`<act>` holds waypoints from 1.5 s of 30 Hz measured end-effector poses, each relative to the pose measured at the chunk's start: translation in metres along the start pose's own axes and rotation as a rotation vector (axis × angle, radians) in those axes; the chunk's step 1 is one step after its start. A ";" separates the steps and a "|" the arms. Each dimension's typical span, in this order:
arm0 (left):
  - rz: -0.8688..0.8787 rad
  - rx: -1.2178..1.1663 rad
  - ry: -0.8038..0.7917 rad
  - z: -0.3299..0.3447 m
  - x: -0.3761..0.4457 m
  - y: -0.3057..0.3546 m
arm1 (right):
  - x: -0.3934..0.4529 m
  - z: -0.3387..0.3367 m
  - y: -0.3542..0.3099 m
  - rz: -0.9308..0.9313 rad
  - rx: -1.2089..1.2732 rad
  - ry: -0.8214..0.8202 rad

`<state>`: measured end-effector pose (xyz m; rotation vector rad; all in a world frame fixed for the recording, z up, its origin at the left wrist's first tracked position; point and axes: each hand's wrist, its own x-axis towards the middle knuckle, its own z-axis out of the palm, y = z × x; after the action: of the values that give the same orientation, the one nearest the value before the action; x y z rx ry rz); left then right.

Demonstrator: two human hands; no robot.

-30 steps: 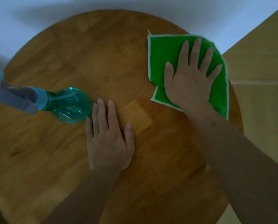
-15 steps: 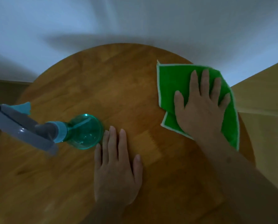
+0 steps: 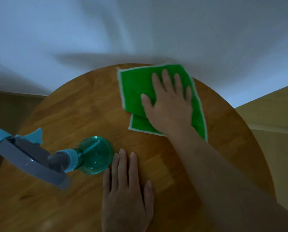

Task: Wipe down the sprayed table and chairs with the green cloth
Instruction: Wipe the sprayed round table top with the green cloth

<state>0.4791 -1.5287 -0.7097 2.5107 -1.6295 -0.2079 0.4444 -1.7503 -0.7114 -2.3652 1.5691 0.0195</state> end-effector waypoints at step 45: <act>0.008 0.056 0.021 0.009 0.003 -0.003 | 0.062 -0.006 -0.061 -0.156 -0.086 0.014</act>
<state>0.4808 -1.5307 -0.7191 2.5378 -1.6597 -0.1362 0.5239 -1.7861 -0.7015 -2.5529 1.4118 0.0380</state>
